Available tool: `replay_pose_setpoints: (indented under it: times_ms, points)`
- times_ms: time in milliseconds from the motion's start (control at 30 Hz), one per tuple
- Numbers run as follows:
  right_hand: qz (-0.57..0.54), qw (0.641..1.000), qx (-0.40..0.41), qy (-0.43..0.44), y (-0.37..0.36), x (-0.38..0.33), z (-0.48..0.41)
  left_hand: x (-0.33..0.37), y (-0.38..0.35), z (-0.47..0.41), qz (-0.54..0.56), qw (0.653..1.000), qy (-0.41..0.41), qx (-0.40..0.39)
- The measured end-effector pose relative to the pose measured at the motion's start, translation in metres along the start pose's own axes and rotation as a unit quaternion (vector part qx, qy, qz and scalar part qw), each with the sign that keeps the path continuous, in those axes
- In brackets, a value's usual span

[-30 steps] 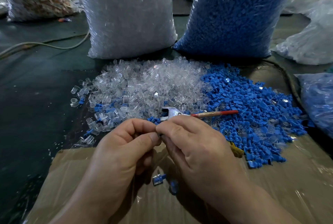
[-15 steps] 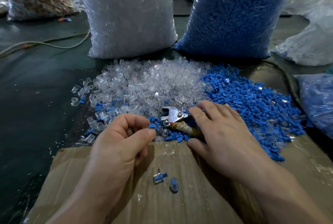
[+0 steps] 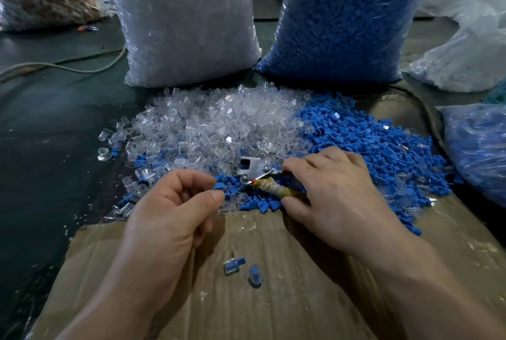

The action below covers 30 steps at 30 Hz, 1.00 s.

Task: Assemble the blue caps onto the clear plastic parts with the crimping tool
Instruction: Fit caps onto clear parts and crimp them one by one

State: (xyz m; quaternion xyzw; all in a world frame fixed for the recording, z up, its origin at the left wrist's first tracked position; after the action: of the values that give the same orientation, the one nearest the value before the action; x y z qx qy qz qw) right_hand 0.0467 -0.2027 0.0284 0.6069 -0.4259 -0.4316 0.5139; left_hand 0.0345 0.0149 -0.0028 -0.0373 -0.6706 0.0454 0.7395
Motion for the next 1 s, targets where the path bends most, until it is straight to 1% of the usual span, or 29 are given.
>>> replay_pose_setpoints:
  times_ms: [67, 133, 200, 267, 333, 467, 633, 733, 867, 1000]
  points:
    - [-0.017, 0.999, 0.033, -0.021, 0.001, 0.002, 0.0, 0.002, -0.001, 0.001, 0.014, 1.0, 0.0, 0.001]
    - [-0.068, 0.994, 0.077, -0.035, 0.005, 0.003, 0.0, 0.004, -0.001, 0.002, 0.027, 1.0, -0.003, 0.001]
    - [-0.13, 0.982, 0.133, -0.034, 0.008, 0.002, 0.002, 0.006, -0.001, 0.003, 0.034, 0.999, -0.004, 0.001]
    - [-0.156, 0.973, 0.169, -0.029, 0.013, -0.001, 0.006, 0.006, -0.002, 0.003, 0.035, 0.999, -0.004, 0.0]
    - [-0.143, 0.977, 0.158, -0.011, 0.015, -0.005, 0.01, 0.006, -0.003, 0.003, 0.033, 0.999, -0.009, -0.003]
    - [-0.077, 0.993, 0.087, 0.038, 0.017, -0.015, 0.016, 0.01, -0.005, 0.004, 0.034, 0.999, -0.022, 0.001]
    - [-0.071, 0.996, 0.024, 0.052, 0.017, -0.019, 0.02, 0.011, -0.007, 0.007, 0.042, 0.998, -0.04, 0.012]
    - [-0.078, 0.995, 0.017, 0.058, 0.017, -0.018, 0.02, 0.012, -0.007, 0.008, 0.052, 0.998, -0.044, 0.012]
    - [-0.088, 0.994, 0.005, 0.063, 0.017, -0.016, 0.02, 0.015, -0.006, 0.008, 0.025, 0.997, -0.065, 0.027]
    - [-0.092, 0.993, 0.007, 0.076, 0.016, -0.017, 0.02, 0.02, -0.007, 0.011, 0.05, 0.997, -0.064, 0.006]
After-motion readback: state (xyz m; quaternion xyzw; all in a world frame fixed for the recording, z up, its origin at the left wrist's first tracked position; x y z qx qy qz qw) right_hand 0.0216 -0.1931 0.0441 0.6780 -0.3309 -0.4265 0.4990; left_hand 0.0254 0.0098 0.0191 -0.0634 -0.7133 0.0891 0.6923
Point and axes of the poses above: each hand's wrist, its own z-axis away from the middle knuckle, its own y-axis out of the back of the hand, x = y × z, the point moved 1 cm from there along -z, towards the middle knuckle, and after that the axes turned 2 degrees about y, right-handed, at the moved point
